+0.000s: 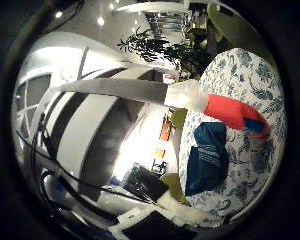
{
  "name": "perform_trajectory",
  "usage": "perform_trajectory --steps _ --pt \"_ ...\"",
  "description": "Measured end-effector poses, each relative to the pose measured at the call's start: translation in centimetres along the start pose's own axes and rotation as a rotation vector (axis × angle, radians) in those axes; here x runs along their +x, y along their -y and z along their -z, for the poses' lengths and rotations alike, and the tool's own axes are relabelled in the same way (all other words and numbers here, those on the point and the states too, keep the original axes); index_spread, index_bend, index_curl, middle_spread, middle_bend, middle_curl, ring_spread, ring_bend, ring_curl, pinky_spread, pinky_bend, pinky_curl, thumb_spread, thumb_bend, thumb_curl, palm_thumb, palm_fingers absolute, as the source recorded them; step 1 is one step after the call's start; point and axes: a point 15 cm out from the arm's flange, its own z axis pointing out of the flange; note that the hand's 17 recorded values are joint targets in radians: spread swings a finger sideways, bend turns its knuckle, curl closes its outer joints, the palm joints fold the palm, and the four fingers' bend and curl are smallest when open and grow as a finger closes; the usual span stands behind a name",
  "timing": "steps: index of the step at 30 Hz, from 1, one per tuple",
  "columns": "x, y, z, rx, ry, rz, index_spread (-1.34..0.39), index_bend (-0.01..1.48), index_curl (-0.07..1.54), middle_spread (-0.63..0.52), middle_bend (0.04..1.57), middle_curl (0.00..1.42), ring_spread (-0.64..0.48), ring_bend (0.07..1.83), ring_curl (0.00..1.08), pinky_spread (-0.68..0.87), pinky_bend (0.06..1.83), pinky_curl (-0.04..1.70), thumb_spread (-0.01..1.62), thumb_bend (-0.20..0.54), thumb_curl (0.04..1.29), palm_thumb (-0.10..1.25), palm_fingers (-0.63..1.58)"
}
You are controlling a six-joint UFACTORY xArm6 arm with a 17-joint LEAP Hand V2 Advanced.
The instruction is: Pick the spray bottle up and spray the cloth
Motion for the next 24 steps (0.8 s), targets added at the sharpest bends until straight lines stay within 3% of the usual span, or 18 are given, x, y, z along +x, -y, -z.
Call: perform_trajectory --steps 24 --pt "0.9 0.9 -7.7 -0.075 0.032 0.004 -0.12 0.14 0.24 0.22 0.24 0.33 0.24 0.37 0.27 0.37 0.43 0.31 0.89 -0.032 0.31 0.43 0.03"
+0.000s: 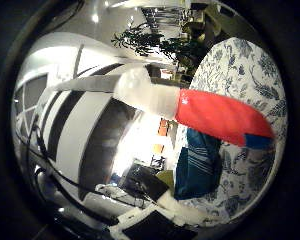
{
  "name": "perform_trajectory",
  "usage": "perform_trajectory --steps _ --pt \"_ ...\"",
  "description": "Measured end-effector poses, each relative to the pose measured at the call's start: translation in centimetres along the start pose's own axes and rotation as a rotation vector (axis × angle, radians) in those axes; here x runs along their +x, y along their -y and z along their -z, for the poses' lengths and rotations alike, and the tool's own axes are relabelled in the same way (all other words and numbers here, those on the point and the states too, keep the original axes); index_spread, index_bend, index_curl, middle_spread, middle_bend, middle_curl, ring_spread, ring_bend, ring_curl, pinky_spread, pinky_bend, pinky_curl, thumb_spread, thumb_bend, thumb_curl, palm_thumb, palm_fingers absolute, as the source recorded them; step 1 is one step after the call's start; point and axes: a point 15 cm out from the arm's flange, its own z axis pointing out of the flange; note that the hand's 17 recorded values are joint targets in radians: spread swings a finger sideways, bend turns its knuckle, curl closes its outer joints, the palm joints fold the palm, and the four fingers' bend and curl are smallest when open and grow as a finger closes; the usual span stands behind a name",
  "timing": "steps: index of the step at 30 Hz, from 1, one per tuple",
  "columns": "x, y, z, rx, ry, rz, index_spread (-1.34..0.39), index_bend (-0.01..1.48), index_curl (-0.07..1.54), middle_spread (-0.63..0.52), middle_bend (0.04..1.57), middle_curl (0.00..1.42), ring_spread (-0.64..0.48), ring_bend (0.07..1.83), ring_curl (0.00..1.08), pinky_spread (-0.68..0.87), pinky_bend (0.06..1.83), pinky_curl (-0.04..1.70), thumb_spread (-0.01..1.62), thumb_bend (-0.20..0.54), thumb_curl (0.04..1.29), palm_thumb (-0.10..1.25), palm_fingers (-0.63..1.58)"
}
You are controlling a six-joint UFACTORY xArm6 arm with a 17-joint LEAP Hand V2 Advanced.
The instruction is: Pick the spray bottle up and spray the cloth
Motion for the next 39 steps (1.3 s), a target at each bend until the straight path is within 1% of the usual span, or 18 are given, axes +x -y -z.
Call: perform_trajectory --steps 6,9,11,13,14,15,16,17,18,19,20,22,25,30,31,34,37,39 --pt "-0.1 1.3 -2.6 -0.02 -0.021 0.017 -0.1 0.15 0.25 0.22 0.25 0.33 0.24 0.38 0.27 0.37 0.42 0.31 0.89 -0.032 0.31 0.44 0.06" --pt "-0.4 2.4 -4.0 -0.015 -0.028 0.028 -0.08 0.15 0.25 0.21 0.29 0.34 0.23 0.38 0.27 0.36 0.4 0.3 0.9 -0.029 0.31 0.44 0.12" --pt "-0.5 2.7 -4.8 -0.022 -0.03 0.035 -0.07 0.16 0.26 0.2 0.31 0.35 0.23 0.41 0.27 0.36 0.37 0.29 0.9 -0.027 0.31 0.46 0.19" --pt "-0.7 2.8 -5.8 -0.038 -0.03 0.043 -0.09 0.17 0.27 0.15 0.37 0.36 0.21 0.51 0.28 0.32 0.36 0.28 0.91 -0.02 0.32 0.51 0.41" --pt "-0.9 2.9 -6.4 -0.046 -0.027 0.046 -0.11 0.16 0.27 0.11 0.41 0.38 0.19 0.59 0.3 0.27 0.41 0.28 0.91 -0.017 0.32 0.53 0.56" --pt "-0.9 3.0 -6.8 -0.049 -0.025 0.046 -0.14 0.16 0.27 0.06 0.46 0.4 0.13 0.68 0.33 0.19 0.49 0.29 0.91 -0.015 0.32 0.56 0.74" --pt "-0.8 3.0 -7.2 -0.052 -0.019 0.043 -0.17 0.16 0.26 0.02 0.49 0.41 0.05 0.76 0.34 0.09 0.64 0.31 0.91 -0.013 0.33 0.59 0.98" --pt "-0.7 3.0 -7.9 -0.053 -0.007 0.034 -0.2 0.18 0.27 -0.02 0.51 0.42 -0.02 0.81 0.36 -0.01 0.71 0.34 0.91 -0.017 0.33 0.61 1.08" --pt "-0.6 3.0 -8.7 -0.055 0.007 0.024 -0.24 0.29 0.34 -0.08 0.64 0.47 -0.1 0.88 0.42 -0.16 0.82 0.4 0.91 -0.015 0.34 0.65 1.28" --pt "-0.6 3.0 -9.2 -0.059 0.018 0.018 -0.27 0.42 0.4 -0.12 0.75 0.52 -0.13 0.96 0.45 -0.25 0.87 0.43 0.91 -0.016 0.34 0.68 1.39" --pt "-0.6 2.9 -9.8 -0.067 0.027 0.014 -0.28 0.54 0.45 -0.12 0.82 0.54 -0.14 1.0 0.46 -0.28 0.9 0.45 0.91 -0.015 0.35 0.7 1.45" --pt "-0.7 2.7 -10.9 -0.095 0.045 0.011 -0.26 0.76 0.54 -0.13 0.95 0.58 -0.15 1.08 0.49 -0.29 0.99 0.49 0.9 -0.018 0.35 0.74 1.45" --pt "-2.0 1.9 -13.4 -0.162 0.097 0.007 -0.23 0.97 0.64 -0.12 1.11 0.62 -0.15 1.23 0.54 -0.26 1.14 0.58 0.89 -0.018 0.36 0.79 1.36" --pt "-2.4 1.3 -14.2 -0.193 0.117 0.004 -0.19 1.11 0.69 -0.1 1.24 0.64 -0.16 1.37 0.58 -0.21 1.25 0.71 0.87 -0.011 0.41 0.91 1.25" --pt "-2.5 1.2 -14.2 -0.195 0.121 0.004 -0.19 1.13 0.69 -0.1 1.26 0.64 -0.15 1.38 0.58 -0.2 1.25 0.73 0.87 0.002 0.43 0.97 1.24" --pt "-3.1 1.0 -14.2 -0.206 0.144 0.005 -0.18 1.16 0.69 -0.08 1.29 0.63 -0.15 1.42 0.58 -0.18 1.25 0.79 0.85 0.014 0.5 1.08 1.22" --pt "-4.3 1.0 -14.3 -0.224 0.172 0.017 -0.17 1.17 0.69 -0.07 1.31 0.61 -0.15 1.44 0.58 -0.17 1.23 0.85 0.84 -0.001 0.57 1.14 1.21" --pt "-5.2 1.8 -13.9 -0.229 0.172 0.048 -0.17 1.17 0.69 -0.07 1.32 0.61 -0.15 1.44 0.58 -0.16 1.21 0.89 0.83 -0.008 0.6 1.15 1.2"
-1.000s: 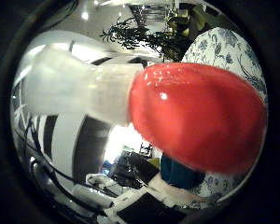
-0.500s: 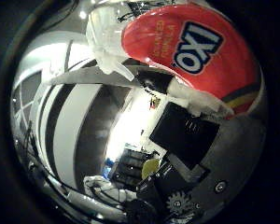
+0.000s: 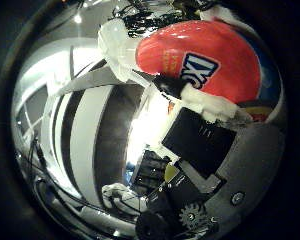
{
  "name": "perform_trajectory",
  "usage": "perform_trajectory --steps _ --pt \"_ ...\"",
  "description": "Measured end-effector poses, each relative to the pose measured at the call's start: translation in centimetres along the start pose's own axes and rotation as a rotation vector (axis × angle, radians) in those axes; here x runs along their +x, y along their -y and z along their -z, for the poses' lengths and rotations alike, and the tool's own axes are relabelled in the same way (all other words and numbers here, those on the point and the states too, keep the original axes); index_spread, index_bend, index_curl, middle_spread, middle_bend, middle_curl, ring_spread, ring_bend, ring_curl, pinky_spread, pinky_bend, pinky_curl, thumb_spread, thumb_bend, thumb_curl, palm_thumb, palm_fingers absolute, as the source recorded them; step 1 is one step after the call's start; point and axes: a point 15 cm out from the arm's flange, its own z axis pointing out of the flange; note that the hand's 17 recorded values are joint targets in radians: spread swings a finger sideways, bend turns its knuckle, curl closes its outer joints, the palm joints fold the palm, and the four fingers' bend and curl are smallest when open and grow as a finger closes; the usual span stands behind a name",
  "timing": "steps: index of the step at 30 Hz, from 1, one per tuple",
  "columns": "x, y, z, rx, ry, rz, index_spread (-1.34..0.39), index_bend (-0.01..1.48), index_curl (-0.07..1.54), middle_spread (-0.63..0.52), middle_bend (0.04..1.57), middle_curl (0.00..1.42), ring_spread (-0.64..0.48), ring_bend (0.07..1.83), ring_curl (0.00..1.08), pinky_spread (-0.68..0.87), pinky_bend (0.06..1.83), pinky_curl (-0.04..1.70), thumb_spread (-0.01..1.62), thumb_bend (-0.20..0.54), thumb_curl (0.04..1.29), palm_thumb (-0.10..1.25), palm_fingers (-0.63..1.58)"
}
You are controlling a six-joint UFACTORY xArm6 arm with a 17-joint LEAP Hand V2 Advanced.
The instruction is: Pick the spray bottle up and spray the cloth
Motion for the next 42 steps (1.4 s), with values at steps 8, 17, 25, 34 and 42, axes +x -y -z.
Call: perform_trajectory --steps 8,17,25,34,42 --pt "-3.8 1.8 3.2 -0.083 -0.072 0.088 -0.17 1.18 0.69 -0.07 1.33 0.58 -0.14 1.45 0.57 -0.16 1.14 1.02 0.82 -0.012 0.7 1.15 1.2" --pt "-9.1 2.6 8.1 -0.191 -0.23 0.157 -0.17 1.18 0.69 -0.07 1.35 0.57 -0.15 1.45 0.56 -0.18 1.08 1.13 0.83 -0.013 0.77 1.13 1.21" --pt "-14.9 3.5 10.6 -0.299 -0.335 0.204 -0.17 1.18 0.69 -0.07 1.34 0.57 -0.15 1.46 0.56 -0.19 1.04 1.19 0.84 -0.014 0.8 1.12 1.21" --pt "-19.1 3.5 10.4 -0.49 -0.582 0.305 -0.17 1.18 0.69 -0.07 1.34 0.57 -0.15 1.45 0.56 -0.2 1.03 1.22 0.84 -0.014 0.82 1.11 1.21" --pt "-22.0 2.7 8.7 -0.576 -0.68 0.393 -0.17 1.17 0.7 -0.07 1.34 0.57 -0.15 1.45 0.56 -0.2 1.02 1.23 0.85 -0.014 0.82 1.1 1.21"
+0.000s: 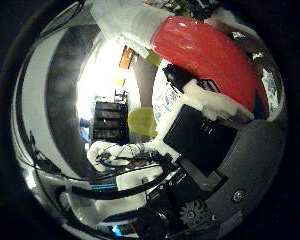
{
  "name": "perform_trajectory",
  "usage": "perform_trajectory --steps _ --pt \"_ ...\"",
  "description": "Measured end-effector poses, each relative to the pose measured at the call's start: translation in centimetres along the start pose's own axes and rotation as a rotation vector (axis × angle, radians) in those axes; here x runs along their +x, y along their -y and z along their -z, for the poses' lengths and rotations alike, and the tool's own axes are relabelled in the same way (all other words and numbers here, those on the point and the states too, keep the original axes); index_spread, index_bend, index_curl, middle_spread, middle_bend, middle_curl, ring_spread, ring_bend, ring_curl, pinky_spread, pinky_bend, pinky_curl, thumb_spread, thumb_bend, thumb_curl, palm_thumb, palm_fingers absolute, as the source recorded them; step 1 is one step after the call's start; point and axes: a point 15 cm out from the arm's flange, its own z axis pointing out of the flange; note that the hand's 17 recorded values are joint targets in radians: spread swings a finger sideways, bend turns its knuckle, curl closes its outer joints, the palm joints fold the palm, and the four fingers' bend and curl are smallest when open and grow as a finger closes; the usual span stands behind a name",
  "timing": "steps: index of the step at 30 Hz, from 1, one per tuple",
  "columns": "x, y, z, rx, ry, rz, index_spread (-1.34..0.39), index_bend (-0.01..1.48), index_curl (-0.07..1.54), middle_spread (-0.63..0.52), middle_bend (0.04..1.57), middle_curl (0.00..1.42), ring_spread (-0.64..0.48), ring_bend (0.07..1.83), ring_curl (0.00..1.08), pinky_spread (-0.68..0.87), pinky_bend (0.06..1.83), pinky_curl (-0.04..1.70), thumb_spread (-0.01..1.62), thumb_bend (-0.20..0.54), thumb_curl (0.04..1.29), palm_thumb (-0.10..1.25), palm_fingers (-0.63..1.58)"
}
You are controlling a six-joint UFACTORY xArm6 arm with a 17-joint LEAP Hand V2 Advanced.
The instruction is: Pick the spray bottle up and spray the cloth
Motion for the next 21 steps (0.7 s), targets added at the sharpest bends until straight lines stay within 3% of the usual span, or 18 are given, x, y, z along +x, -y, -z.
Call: perform_trajectory --steps 8,21 --pt "1.1 -2.0 -3.5 -0.021 0.079 -0.038 -0.17 1.17 0.7 -0.07 1.34 0.57 -0.15 1.45 0.56 -0.2 1.01 1.24 0.86 -0.014 0.82 1.1 1.22" --pt "6.4 -7.4 -4.3 0.11 0.075 -0.077 -0.17 1.17 0.7 -0.07 1.34 0.57 -0.15 1.45 0.56 -0.21 1.01 1.25 0.86 -0.014 0.83 1.1 1.22"
